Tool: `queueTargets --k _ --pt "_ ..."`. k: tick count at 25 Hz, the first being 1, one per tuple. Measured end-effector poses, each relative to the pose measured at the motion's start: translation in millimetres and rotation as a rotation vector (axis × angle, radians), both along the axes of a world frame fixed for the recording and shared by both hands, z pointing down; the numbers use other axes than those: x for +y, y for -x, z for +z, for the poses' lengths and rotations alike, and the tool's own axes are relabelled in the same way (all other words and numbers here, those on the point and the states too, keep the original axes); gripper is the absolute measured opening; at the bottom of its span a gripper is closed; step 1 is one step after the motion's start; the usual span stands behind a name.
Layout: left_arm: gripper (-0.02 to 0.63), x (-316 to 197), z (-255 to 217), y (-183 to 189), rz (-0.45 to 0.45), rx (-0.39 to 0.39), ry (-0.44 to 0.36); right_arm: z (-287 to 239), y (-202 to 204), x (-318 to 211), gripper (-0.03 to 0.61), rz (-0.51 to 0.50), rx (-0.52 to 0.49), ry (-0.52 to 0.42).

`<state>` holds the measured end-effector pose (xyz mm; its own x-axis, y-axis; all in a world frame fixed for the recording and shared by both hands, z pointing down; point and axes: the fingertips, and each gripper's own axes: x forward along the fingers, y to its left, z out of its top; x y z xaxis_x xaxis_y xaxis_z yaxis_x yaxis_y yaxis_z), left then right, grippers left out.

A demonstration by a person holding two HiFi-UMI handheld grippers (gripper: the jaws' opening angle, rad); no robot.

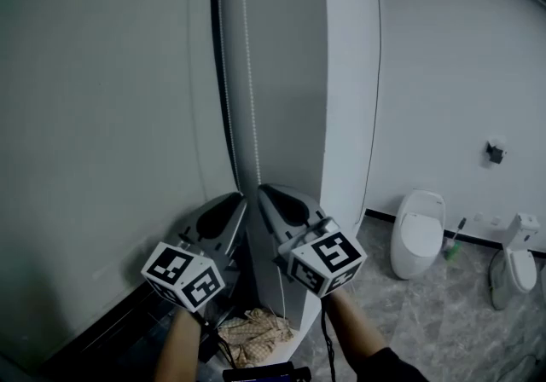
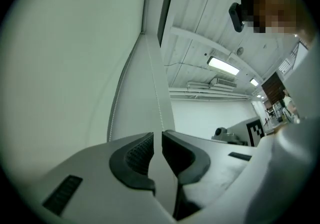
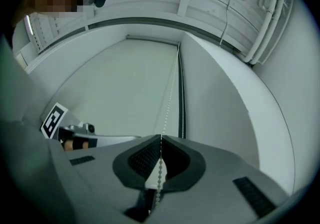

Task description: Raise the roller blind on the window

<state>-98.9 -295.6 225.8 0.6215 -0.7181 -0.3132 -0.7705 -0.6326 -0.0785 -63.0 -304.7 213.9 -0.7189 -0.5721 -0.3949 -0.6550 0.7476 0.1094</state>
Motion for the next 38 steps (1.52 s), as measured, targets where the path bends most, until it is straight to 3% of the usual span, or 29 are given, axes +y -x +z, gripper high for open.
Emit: queueTargets --k 11,21,25,30,34,38 --pt "0.058 -5 -29 -19 0.078 0.022 -0.021 59 0 16 0.017 -0.006 0.011 0.025" --pt "0.056 -3 -72 -32 0.056 0.011 -0.054 72 5 35 0.017 -0.031 0.015 0.067" --pt "0.021 -6 -43 -30 0.057 0.014 -0.011 108 4 32 0.017 -0.026 0.019 0.108" --pt "0.018 -11 4 -31 0.054 0.001 0.060 153 -3 34 0.017 -0.048 0.001 0.242" --pt "0.018 -9 7 -25 0.011 -0.032 0.060 129 -17 30 0.018 -0.105 -0.075 0.286" --pt "0.018 -10 55 -27 0.012 -0.068 0.089 75 -29 24 0.020 -0.122 -0.147 0.187"
